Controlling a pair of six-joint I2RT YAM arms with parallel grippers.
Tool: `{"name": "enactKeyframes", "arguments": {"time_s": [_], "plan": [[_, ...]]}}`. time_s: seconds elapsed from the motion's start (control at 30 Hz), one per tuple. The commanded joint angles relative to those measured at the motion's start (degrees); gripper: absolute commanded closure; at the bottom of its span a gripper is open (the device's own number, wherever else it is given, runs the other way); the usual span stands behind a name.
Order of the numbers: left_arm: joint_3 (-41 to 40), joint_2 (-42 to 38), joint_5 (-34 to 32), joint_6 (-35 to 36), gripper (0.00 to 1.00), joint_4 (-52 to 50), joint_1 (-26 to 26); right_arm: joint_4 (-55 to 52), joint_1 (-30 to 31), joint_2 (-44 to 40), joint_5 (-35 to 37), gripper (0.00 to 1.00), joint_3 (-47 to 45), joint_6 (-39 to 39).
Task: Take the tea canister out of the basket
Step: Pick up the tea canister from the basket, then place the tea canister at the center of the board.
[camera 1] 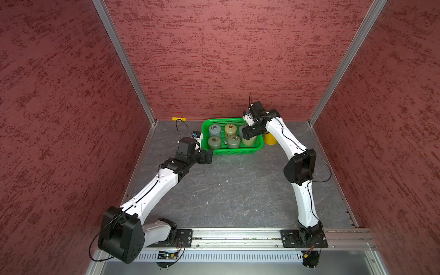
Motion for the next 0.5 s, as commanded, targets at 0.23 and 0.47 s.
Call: {"name": "enactKeyframes", "arguments": {"time_s": [0.23,0.47], "plan": [[1.7,-0.7,0.1,-0.2,0.00,0.3,-0.6,2.9,6.2,-16.2,1.2,1.00,-8.6,-1.1],[1.0,-1.0,-4.7,-3.2,0.00,0.9,-0.4,10.5,12.3,-25.5,-3.2,1.00,-22.3,-0.8]]}}
